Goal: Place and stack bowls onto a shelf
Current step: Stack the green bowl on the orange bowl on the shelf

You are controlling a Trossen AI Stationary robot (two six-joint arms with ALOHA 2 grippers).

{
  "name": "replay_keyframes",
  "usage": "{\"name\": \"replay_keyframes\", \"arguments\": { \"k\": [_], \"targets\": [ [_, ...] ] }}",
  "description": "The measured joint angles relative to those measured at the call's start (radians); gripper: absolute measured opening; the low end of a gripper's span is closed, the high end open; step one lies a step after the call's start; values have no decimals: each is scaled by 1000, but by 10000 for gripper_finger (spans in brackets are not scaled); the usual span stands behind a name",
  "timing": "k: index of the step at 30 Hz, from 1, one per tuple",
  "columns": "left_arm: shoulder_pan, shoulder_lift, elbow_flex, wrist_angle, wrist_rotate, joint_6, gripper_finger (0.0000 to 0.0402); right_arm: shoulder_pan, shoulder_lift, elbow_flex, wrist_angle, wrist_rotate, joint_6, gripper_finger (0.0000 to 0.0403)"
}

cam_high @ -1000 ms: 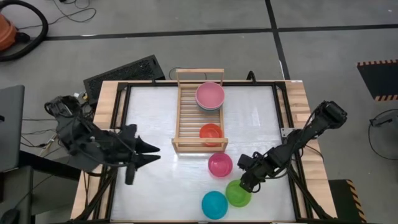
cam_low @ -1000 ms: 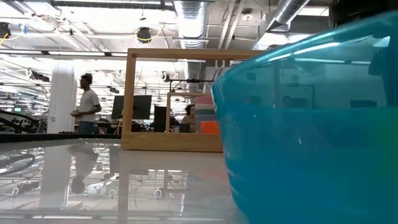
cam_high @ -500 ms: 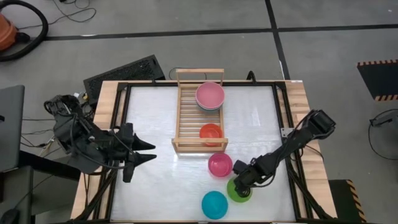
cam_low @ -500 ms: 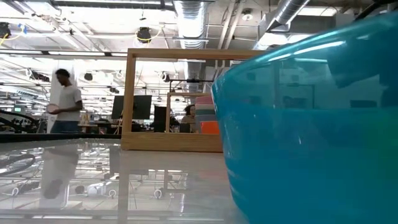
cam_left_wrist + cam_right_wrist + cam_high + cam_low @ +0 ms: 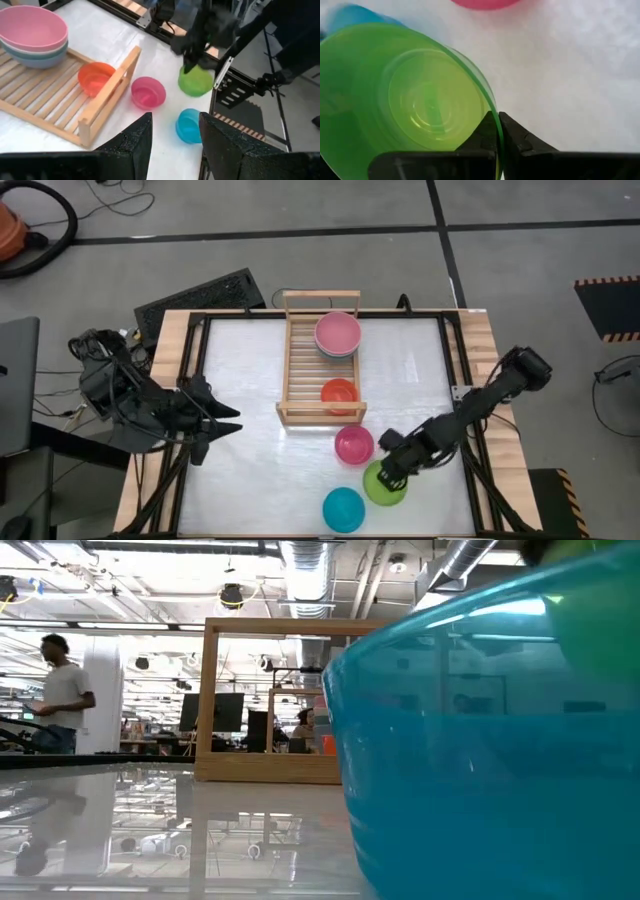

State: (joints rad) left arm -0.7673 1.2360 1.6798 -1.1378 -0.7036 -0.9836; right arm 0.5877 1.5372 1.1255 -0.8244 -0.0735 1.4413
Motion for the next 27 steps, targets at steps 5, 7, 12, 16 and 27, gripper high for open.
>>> {"name": "replay_keyframes", "arguments": {
  "k": [5, 7, 12, 16, 27],
  "targets": [
    [0, -37, 0, -28, -3, 31, 146, -62, -165, 122, -148, 55, -7, 23],
    [0, -47, 0, -48, -14, 50, 146, -100, -228, 178, -196, 136, -9, 23],
    [0, -70, 0, -129, -22, 50, 146, -266, -327, 298, -323, 345, -9, 23],
    [0, -80, 0, -199, 37, 38, 146, -481, -318, 347, -457, 332, -71, 23],
    [0, -128, 0, -274, 43, 55, 146, -820, -72, 349, -345, 49, -328, 23]
  ]
}}
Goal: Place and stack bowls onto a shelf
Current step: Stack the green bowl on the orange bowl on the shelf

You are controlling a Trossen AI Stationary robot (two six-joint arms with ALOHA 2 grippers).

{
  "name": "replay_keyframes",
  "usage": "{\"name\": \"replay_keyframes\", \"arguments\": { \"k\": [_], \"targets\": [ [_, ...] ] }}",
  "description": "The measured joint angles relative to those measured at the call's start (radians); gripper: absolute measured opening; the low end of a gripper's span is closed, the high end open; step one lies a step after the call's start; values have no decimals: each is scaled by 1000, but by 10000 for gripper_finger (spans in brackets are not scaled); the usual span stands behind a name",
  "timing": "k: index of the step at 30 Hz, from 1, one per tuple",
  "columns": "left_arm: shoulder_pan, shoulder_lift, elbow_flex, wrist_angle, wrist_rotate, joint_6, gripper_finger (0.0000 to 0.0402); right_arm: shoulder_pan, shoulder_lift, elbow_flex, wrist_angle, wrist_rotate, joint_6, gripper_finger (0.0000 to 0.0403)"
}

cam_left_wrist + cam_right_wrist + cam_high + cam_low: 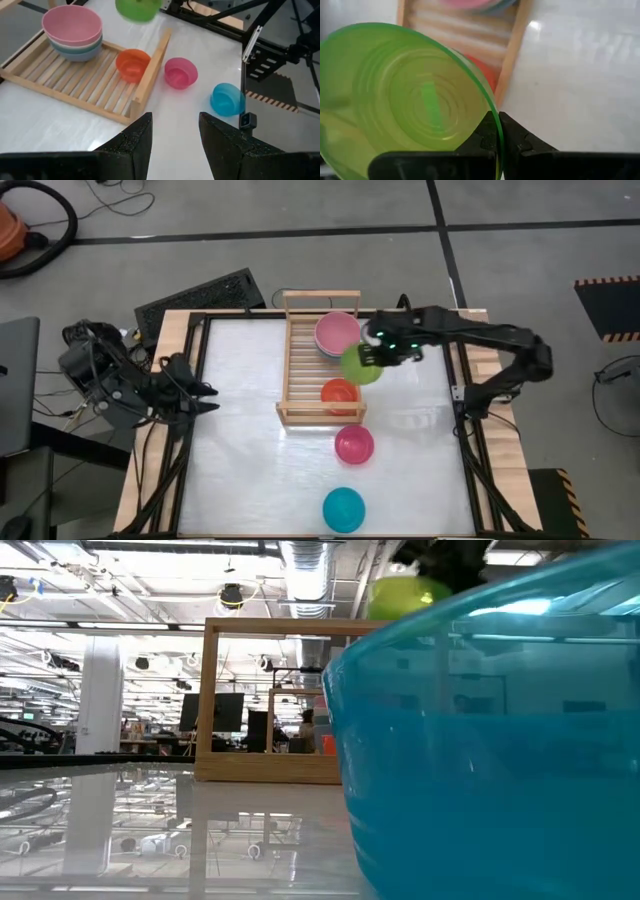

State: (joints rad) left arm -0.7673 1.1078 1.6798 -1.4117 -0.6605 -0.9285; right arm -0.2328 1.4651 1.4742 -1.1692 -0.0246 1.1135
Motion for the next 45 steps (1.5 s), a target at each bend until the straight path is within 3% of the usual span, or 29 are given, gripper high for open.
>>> {"name": "replay_keyframes", "arguments": {
  "k": [11, 19, 28, 45],
  "targets": [
    [0, -34, 0, -13, -48, -16, 146, 2, 241, 0, 98, -90, -145, 23],
    [0, -35, 0, -14, -53, -17, 146, -2, 341, 0, 143, -133, -135, 23],
    [0, -35, 0, -21, -66, -8, 146, 29, 420, 0, 163, -120, -139, 23],
    [0, -35, 0, -21, -77, -8, 146, 24, 422, 0, 154, -83, -136, 23]
  ]
}}
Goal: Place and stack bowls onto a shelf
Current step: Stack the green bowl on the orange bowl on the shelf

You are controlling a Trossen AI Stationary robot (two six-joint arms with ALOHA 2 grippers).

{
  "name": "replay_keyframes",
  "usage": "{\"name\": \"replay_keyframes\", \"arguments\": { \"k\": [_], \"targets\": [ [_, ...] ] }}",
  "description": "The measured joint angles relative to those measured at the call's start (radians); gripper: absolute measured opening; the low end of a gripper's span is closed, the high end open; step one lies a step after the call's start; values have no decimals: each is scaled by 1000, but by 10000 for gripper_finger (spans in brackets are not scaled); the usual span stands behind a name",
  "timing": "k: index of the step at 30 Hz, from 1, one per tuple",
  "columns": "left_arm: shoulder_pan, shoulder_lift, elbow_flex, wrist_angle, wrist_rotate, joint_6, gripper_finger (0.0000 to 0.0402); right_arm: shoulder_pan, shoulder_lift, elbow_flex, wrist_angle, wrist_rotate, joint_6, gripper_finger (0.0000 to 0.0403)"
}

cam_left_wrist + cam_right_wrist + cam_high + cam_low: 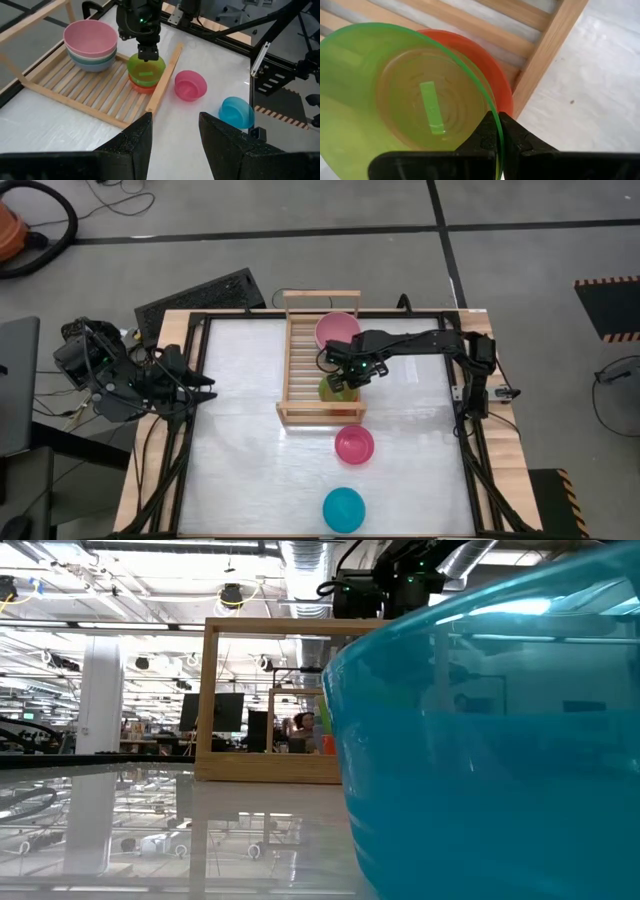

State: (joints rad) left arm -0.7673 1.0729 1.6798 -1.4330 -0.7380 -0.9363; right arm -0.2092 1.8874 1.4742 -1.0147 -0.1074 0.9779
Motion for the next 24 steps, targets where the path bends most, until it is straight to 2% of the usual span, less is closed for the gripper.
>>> {"name": "replay_keyframes", "arguments": {
  "k": [24],
  "targets": [
    [0, 0, 0, 1, -16, -8, 146, 10, -1, -29, 29, 35, -3, 32]
  ]
}}
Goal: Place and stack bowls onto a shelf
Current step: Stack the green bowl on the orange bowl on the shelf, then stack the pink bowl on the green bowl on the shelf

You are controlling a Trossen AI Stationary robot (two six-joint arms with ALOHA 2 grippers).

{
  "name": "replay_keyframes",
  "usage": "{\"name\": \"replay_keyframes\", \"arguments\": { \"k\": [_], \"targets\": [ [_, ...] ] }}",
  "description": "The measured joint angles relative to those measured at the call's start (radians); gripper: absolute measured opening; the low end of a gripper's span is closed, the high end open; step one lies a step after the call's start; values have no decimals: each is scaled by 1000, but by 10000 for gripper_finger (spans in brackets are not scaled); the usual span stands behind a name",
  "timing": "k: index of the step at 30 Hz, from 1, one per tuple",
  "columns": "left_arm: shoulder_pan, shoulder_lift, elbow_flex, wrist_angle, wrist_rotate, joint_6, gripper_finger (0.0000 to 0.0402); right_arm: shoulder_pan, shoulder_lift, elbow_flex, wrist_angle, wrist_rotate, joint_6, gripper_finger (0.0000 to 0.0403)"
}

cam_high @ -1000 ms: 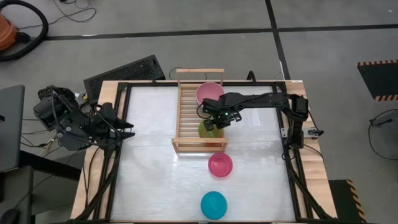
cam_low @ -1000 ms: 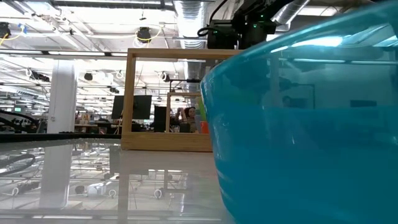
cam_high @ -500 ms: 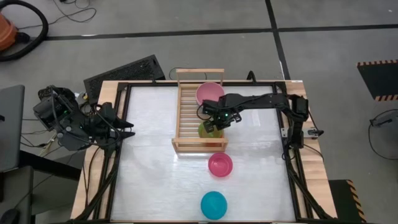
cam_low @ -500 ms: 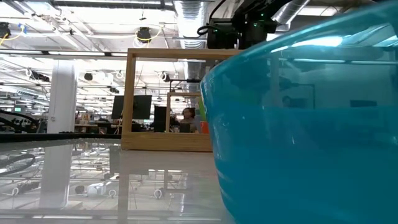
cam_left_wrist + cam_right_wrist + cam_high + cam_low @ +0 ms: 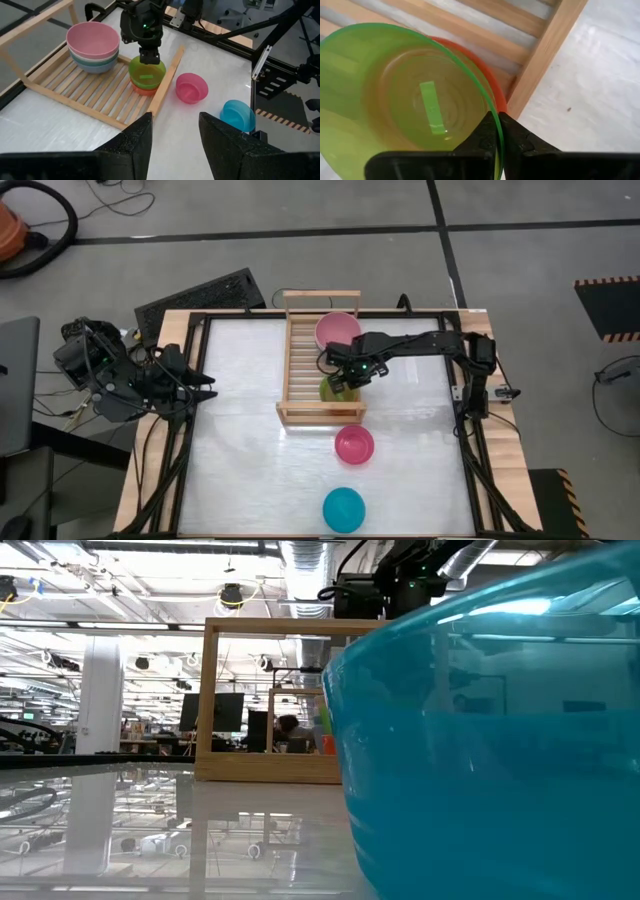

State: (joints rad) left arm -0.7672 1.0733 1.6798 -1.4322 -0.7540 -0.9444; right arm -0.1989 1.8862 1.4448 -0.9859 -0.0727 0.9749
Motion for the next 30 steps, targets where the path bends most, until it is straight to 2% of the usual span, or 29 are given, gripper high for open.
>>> {"name": "replay_keyframes", "arguments": {
  "k": [10, 22, 26, 30],
  "targets": [
    [0, 0, 0, 0, 0, -3, 146, 3, 0, 0, 2, 10, 0, 62],
    [0, 0, 0, 0, 1, -3, 146, 2, -4, 3, -4, 18, -4, 192],
    [0, 0, 0, 0, 1, -2, 146, 0, -41, 28, -16, 18, -18, 211],
    [0, 0, 0, 0, 1, -2, 146, 0, -104, 42, -74, 19, -54, 211]
  ]
}}
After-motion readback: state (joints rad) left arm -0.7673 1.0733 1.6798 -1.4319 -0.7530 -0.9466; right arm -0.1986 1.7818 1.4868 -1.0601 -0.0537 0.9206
